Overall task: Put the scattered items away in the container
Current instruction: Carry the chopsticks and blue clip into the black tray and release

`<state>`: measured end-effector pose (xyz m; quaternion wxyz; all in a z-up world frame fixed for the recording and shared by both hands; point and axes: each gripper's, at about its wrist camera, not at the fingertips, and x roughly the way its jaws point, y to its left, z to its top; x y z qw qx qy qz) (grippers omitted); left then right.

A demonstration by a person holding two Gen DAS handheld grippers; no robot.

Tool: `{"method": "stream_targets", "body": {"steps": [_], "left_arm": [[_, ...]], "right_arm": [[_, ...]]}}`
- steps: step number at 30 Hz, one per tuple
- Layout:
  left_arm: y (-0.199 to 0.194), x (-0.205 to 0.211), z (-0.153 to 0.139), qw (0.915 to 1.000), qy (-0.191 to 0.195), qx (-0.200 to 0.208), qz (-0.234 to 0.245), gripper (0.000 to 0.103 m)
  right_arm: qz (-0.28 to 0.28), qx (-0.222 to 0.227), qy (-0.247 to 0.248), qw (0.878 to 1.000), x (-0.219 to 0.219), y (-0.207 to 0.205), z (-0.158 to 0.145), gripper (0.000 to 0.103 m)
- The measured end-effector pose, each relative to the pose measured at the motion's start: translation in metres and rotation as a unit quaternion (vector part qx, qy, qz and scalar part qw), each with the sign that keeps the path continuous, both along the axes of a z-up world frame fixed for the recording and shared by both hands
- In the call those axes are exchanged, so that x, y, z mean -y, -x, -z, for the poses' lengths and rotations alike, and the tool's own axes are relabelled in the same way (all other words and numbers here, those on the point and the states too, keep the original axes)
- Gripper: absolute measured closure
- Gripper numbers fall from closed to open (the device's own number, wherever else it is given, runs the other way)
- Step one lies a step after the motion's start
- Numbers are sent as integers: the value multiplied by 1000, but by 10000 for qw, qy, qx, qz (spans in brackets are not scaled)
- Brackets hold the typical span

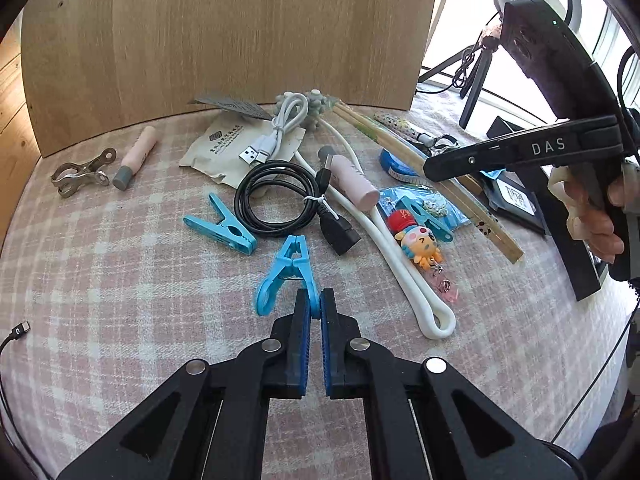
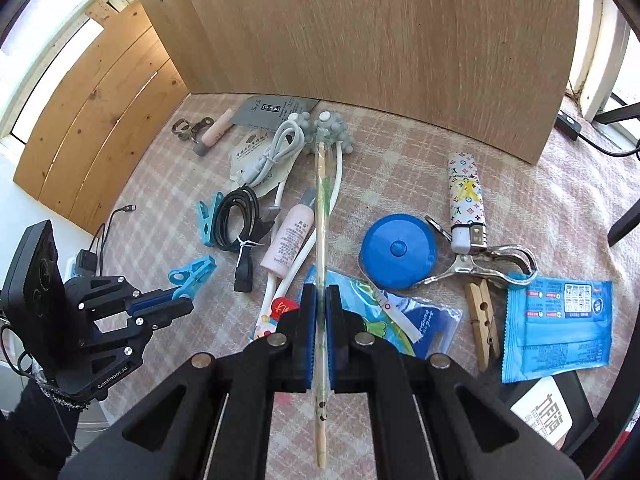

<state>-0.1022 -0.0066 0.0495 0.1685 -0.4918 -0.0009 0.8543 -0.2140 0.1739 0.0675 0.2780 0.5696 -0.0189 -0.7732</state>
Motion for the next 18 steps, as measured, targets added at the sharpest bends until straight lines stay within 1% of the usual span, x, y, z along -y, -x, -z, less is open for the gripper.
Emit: {"method": "stream_targets", "body": {"steps": [5, 7, 10, 14, 18], "left_arm": [[-10, -3, -21, 9999, -80, -129, -82, 99], [-10, -10, -35, 9997, -107, -239, -39, 99], [-7, -31, -57, 9988, -190, -439, 124, 99], [5, -85, -78, 9962, -362, -618, 487, 99], [7, -153, -90, 9902, -491, -693, 1106, 99]], "right_arm": [[289, -19, 252, 9993, -24, -23, -15, 98], [466, -61, 354, 9983, -40, -32, -25, 98], [775, -200, 469, 9957, -74, -49, -42, 98], [1328, -429, 480, 9891, -137, -76, -63, 98], [2117, -621, 359, 9747, -214, -106, -77, 98]]}}
